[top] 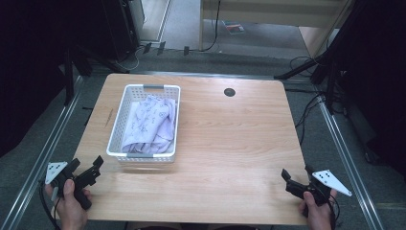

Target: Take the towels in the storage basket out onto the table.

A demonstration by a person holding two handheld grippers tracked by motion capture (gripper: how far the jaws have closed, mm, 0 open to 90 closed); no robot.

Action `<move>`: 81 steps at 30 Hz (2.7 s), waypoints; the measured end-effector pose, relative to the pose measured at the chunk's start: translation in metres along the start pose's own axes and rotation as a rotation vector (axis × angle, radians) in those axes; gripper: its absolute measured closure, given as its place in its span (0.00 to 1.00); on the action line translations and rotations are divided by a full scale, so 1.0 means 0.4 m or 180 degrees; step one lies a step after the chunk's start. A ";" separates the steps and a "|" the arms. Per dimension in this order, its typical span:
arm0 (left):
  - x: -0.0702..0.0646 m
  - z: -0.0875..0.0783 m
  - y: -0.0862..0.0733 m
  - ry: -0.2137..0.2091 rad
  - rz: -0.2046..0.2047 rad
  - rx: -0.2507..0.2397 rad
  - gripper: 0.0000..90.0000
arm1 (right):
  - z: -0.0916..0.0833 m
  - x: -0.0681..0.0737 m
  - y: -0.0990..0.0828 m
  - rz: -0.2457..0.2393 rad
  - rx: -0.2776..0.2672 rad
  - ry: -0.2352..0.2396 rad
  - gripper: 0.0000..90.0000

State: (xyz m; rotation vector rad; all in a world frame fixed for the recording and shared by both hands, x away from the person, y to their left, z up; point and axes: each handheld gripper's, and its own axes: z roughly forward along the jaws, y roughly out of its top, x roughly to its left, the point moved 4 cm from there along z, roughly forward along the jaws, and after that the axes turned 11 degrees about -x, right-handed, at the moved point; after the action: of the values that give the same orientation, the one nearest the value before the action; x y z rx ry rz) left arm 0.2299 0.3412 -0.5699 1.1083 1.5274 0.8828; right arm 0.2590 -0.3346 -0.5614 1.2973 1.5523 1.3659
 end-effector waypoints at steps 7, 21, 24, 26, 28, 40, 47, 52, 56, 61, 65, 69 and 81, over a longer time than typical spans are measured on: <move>0.004 -0.010 0.008 -0.0145 0.0012 0.0145 0.00 | 0.002 -0.001 -0.001 0.0011 0.0036 -0.0011 0.06; -0.073 -0.029 0.108 -0.0228 0.0316 0.0263 0.00 | 0.015 -0.004 -0.003 0.0054 0.0180 -0.0098 0.06; -0.107 -0.025 0.153 -0.0259 0.0378 0.0384 0.00 | 0.016 -0.009 -0.001 0.0085 0.0144 -0.0125 0.05; -0.115 -0.021 0.164 -0.0272 0.0397 0.0421 0.00 | 0.015 -0.009 -0.001 0.0101 0.0132 -0.0160 0.05; -0.138 -0.011 0.198 -0.0291 0.0459 0.0498 0.00 | 0.014 -0.008 -0.001 0.0085 0.0124 -0.0170 0.06; -0.213 0.061 0.246 -0.0378 0.0575 0.0887 0.00 | 0.016 -0.009 -0.002 0.0096 0.0152 -0.0188 0.06; -0.285 0.128 0.246 -0.0485 0.0765 0.1172 0.00 | 0.013 -0.006 -0.001 0.0036 0.0114 -0.0216 0.04; -0.333 0.172 0.238 -0.0571 0.0824 0.1343 0.00 | 0.015 -0.003 -0.002 0.0003 0.0175 -0.0143 0.03; -0.360 0.209 0.226 -0.0618 0.0829 0.1469 0.00 | 0.014 -0.004 -0.002 0.0008 0.0176 -0.0134 0.03; -0.377 0.243 0.208 -0.0647 0.0833 0.1634 0.00 | 0.014 -0.006 -0.002 0.0018 0.0166 -0.0130 0.03; -0.389 0.274 0.194 -0.0636 0.0778 0.1756 0.00 | 0.013 -0.008 -0.001 0.0043 0.0146 -0.0131 0.03; -0.408 0.314 0.186 -0.0617 0.0836 0.1849 0.00 | 0.013 -0.008 -0.001 0.0063 0.0144 -0.0126 0.03; -0.436 0.402 0.139 -0.0566 0.0780 0.2166 0.00 | 0.013 -0.008 -0.001 0.0059 0.0146 -0.0121 0.03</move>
State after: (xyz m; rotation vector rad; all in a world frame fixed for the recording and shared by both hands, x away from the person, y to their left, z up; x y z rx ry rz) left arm 0.4104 0.1925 -0.5015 1.8401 1.6024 0.3951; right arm 0.2647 -0.3363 -0.5633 1.3609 1.5578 1.3167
